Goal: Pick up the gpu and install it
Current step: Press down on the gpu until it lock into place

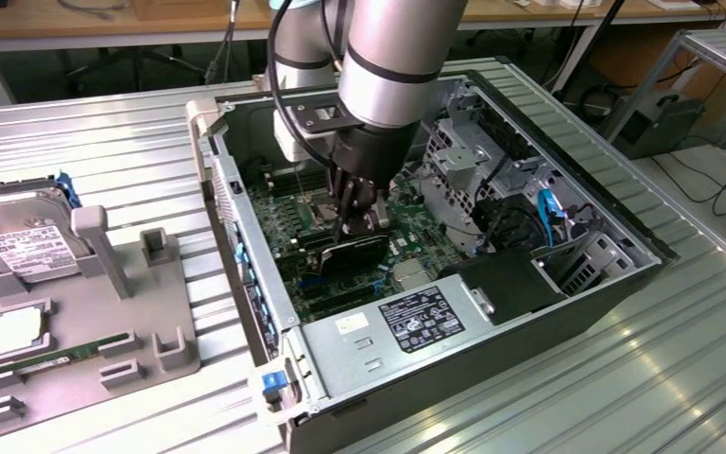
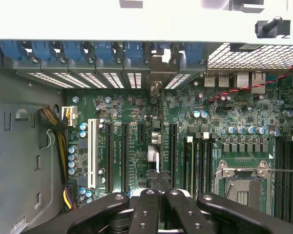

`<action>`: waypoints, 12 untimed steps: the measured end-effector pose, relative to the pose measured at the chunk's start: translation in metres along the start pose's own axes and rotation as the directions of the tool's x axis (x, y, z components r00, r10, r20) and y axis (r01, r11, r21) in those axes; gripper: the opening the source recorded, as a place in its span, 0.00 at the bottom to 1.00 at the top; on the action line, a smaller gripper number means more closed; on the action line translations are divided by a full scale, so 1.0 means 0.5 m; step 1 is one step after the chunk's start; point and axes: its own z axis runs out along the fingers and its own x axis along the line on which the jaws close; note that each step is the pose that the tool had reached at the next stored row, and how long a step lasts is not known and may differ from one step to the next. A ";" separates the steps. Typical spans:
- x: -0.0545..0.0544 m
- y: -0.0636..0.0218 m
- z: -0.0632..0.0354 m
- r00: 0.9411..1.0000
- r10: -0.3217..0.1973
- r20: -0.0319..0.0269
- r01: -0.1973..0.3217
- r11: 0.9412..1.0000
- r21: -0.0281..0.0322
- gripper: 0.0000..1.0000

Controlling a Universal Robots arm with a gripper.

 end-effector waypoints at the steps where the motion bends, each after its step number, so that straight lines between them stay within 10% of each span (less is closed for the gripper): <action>1: 0.000 0.000 0.000 1.000 0.000 0.000 0.000 1.000 0.000 0.11; 12: -0.010 0.017 0.010 1.000 0.000 0.000 0.000 1.000 0.009 0.11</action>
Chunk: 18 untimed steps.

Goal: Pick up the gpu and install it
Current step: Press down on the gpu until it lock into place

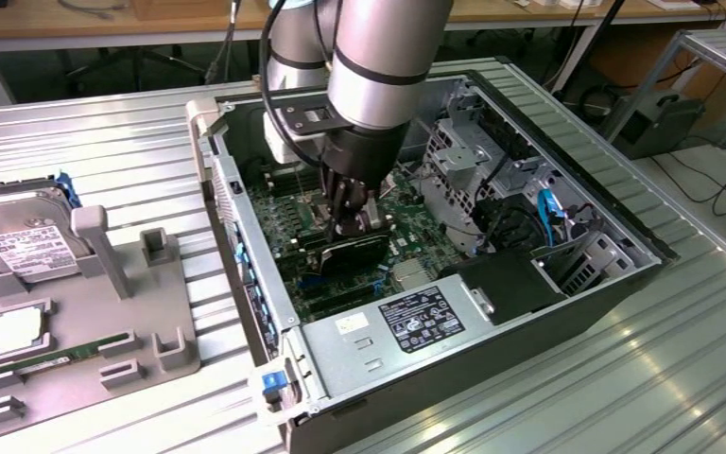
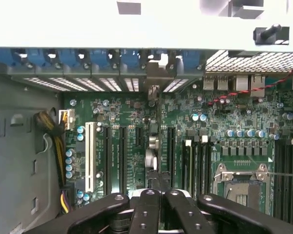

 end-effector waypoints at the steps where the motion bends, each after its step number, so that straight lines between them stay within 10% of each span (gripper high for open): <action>1: -0.003 0.004 0.004 1.000 0.000 0.000 0.000 1.000 0.001 0.11; 13: -0.006 0.021 0.043 1.000 0.001 -0.007 -0.001 1.000 0.002 0.11; 18: -0.007 0.021 -0.019 1.000 0.001 -0.007 -0.001 1.000 0.002 0.11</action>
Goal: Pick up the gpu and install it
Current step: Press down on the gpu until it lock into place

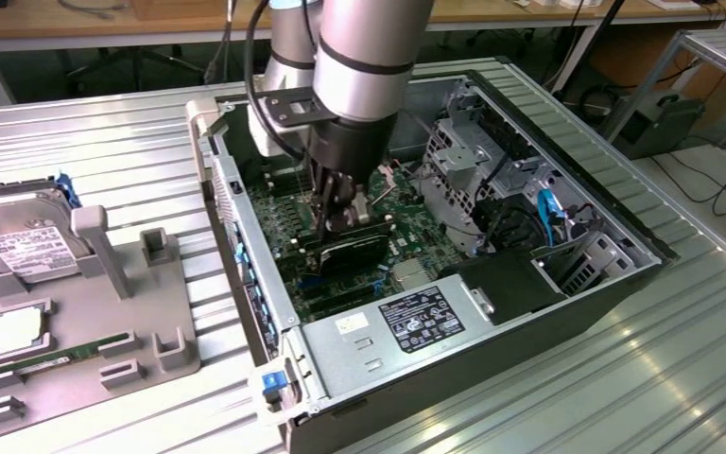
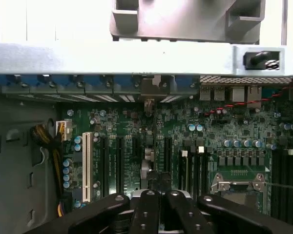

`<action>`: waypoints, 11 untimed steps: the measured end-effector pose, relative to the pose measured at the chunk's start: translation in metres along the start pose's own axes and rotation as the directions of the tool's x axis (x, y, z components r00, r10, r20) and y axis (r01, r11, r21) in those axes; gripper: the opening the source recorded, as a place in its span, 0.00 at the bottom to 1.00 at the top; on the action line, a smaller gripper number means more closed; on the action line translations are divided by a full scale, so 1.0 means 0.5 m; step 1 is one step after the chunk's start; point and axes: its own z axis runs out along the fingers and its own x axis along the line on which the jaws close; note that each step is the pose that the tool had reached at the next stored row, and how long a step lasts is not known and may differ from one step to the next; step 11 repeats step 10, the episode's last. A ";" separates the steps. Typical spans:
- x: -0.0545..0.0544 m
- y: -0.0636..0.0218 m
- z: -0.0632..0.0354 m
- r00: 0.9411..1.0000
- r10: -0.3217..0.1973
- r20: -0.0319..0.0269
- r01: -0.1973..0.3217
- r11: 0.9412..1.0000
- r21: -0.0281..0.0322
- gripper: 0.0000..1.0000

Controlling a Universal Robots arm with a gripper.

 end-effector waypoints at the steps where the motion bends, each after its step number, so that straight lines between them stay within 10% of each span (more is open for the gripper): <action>1: 0.000 0.000 -0.006 1.000 0.000 0.000 0.000 1.000 0.000 0.11; 11: 0.000 0.000 -0.006 1.000 0.000 0.000 0.000 1.000 0.000 0.11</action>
